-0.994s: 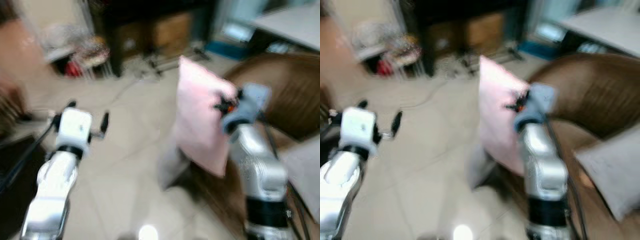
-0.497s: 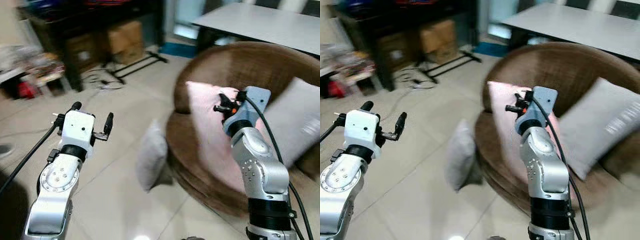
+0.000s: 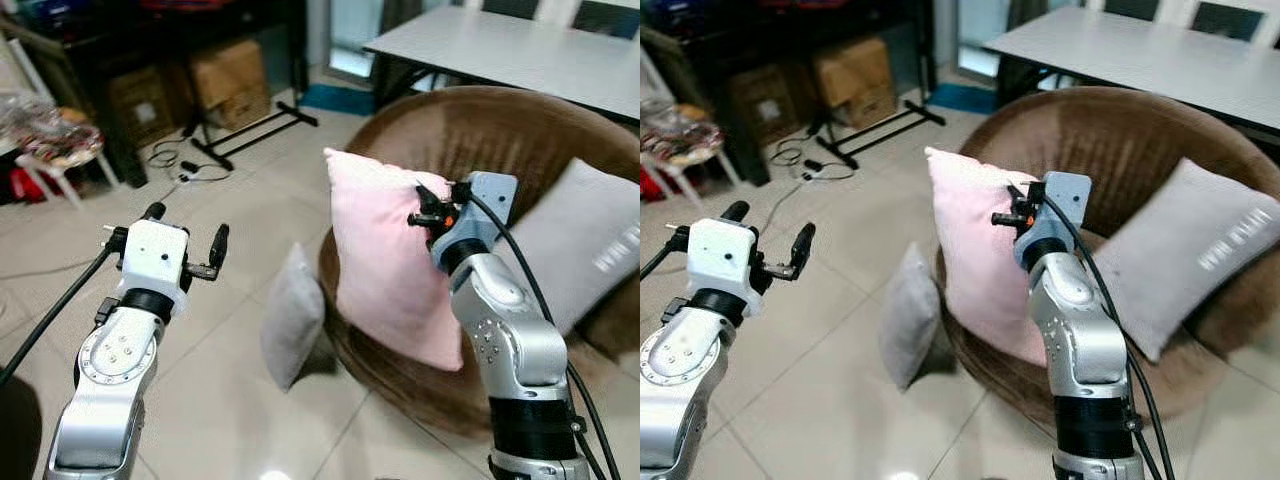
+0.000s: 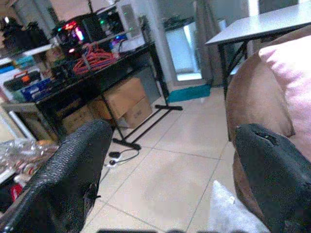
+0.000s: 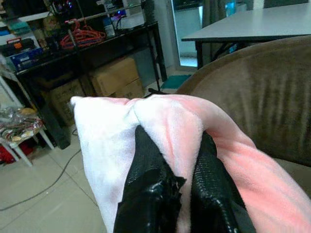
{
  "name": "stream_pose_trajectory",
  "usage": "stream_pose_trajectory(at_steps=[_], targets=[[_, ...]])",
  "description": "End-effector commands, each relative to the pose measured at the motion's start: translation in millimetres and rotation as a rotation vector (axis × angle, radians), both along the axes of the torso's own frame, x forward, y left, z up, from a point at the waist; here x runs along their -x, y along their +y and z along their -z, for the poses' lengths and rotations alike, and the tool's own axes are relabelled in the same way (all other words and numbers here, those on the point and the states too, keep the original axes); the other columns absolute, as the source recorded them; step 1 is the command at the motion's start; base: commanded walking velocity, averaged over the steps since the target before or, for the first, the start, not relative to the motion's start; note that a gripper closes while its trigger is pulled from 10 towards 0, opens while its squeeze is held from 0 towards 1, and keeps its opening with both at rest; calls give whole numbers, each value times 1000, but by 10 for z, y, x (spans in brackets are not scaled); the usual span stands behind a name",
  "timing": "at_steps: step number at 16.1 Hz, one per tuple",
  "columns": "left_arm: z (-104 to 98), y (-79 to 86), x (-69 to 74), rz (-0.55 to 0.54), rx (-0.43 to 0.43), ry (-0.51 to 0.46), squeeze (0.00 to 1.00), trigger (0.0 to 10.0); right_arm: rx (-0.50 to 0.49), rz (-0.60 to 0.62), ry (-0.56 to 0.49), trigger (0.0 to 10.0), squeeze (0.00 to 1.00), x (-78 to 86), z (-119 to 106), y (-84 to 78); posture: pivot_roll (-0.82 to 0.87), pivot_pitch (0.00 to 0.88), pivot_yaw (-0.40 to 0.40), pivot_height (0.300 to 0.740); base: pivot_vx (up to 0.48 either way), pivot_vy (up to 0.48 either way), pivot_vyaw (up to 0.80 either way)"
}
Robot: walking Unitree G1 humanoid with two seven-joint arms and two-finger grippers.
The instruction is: Move the pillow to the sofa from floor
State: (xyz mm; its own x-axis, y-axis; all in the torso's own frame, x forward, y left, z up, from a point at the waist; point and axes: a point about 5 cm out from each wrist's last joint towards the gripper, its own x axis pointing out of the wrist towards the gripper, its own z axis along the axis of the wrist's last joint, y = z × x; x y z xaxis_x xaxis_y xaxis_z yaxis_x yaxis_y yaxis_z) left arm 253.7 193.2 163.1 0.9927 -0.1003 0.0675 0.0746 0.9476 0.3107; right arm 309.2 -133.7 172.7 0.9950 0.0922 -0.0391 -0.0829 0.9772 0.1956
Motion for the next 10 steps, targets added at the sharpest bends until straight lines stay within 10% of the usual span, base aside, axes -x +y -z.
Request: stream_pose_trajectory(at_steps=[1,10], targets=[[-38,2,6,7,0,-17,275,10000,0,-1,-33,10000,0,-28,-97,-2,8,0,24,740,266,0,-800],[-35,1,9,18,0,-11,275,10000,-4,-19,-30,10000,0,-35,-86,37,14,0,24,740,268,0,-800]])
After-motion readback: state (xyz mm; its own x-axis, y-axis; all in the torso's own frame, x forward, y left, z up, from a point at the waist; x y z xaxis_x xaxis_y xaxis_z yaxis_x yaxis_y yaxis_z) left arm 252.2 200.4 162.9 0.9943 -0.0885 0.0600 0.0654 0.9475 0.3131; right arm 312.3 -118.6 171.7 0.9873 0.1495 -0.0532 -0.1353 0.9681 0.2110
